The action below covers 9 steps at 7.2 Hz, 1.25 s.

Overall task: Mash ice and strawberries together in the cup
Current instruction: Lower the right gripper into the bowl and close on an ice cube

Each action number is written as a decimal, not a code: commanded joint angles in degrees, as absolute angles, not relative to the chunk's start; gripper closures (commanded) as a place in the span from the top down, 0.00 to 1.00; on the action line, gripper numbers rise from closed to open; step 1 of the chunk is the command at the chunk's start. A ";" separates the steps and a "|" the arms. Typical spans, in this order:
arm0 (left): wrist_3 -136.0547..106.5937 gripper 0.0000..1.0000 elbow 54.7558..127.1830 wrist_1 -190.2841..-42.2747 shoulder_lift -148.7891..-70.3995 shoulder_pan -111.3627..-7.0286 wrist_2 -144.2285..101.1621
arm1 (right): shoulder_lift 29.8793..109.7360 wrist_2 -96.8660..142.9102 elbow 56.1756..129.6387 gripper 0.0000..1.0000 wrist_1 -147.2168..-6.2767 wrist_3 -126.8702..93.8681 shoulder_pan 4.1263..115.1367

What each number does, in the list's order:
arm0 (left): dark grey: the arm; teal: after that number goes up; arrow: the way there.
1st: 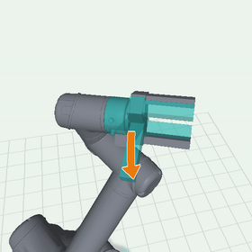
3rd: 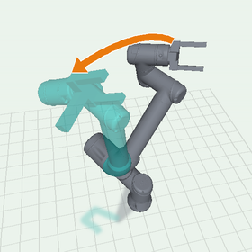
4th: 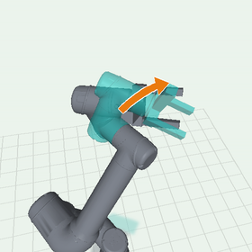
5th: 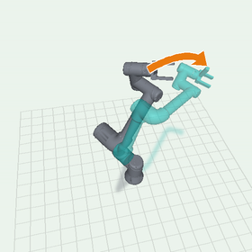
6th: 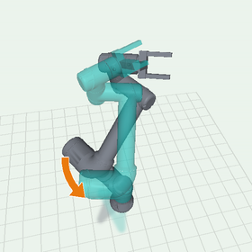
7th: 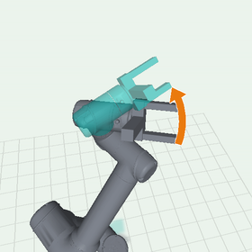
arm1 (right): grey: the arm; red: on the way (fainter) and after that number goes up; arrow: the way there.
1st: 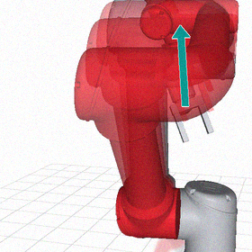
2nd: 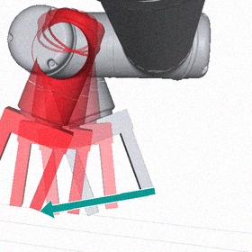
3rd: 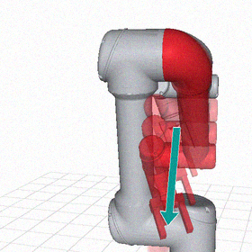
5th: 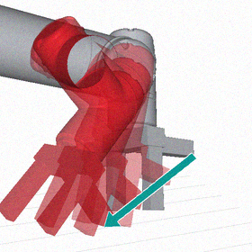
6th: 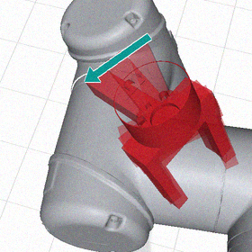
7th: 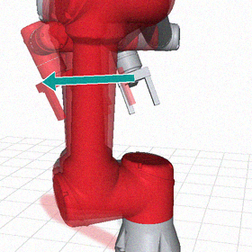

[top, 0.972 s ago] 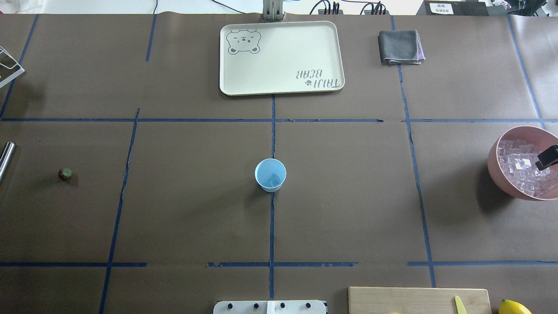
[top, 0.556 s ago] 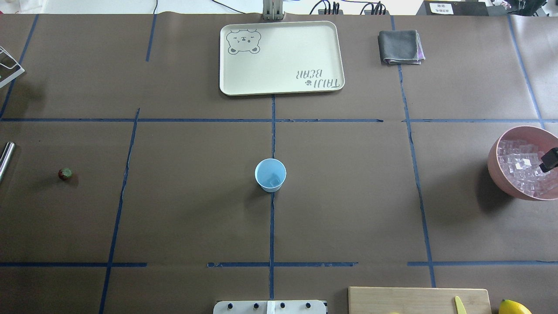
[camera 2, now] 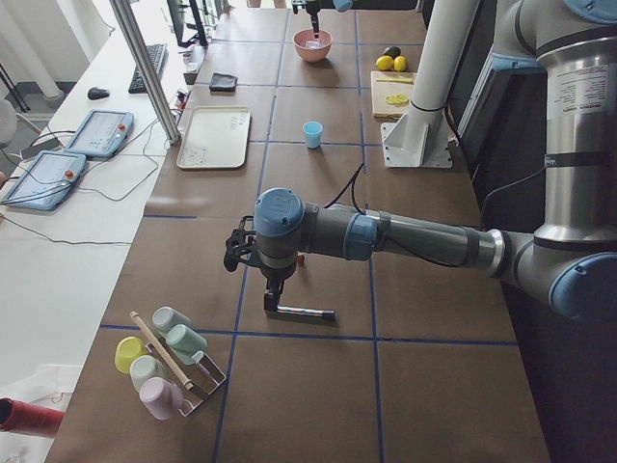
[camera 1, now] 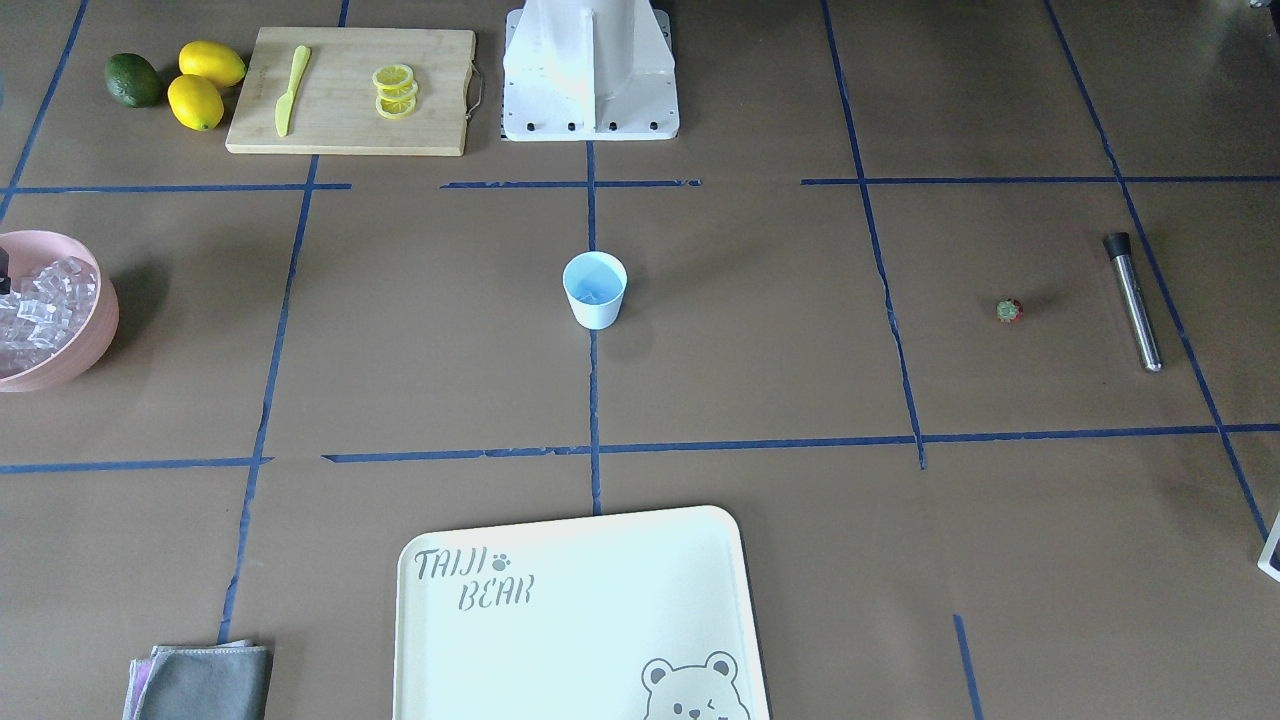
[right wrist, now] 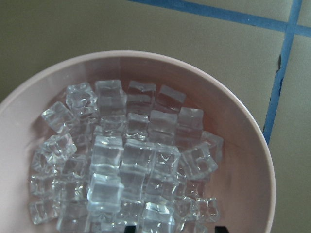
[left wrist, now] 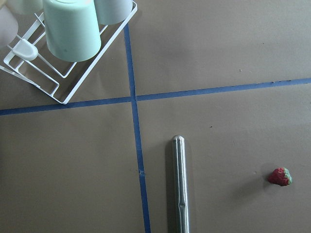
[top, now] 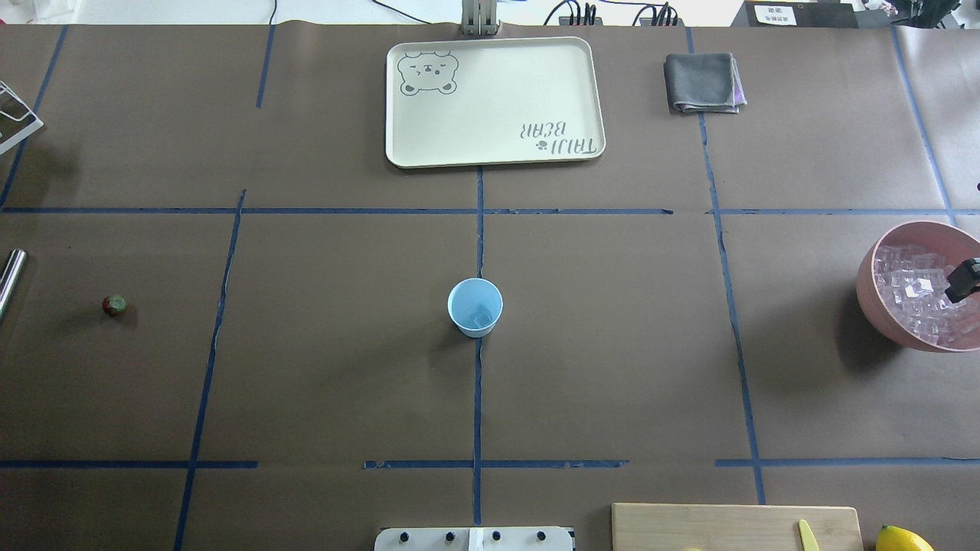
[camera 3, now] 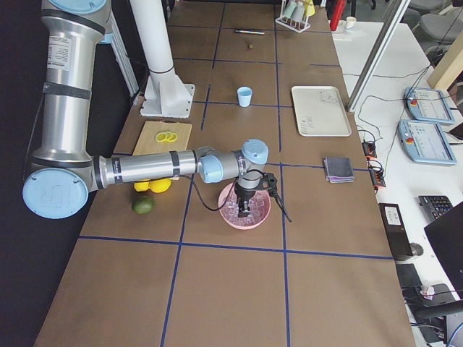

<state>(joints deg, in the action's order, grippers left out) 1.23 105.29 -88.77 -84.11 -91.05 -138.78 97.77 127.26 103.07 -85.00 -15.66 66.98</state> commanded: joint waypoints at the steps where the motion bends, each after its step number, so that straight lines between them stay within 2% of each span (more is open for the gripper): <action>1: 1.23 1.00 105.29 -88.77 -84.11 -91.05 -138.78 | 97.65 127.27 103.01 0.60 -84.90 -15.65 66.45; 9: 1.14 1.00 106.87 -88.77 -82.35 -91.05 -138.78 | 97.56 125.60 102.22 0.56 -84.55 -15.64 64.34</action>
<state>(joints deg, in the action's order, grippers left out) 1.17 106.54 -88.79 -82.55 -91.06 -138.78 97.62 125.74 102.49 -84.51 -15.66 64.36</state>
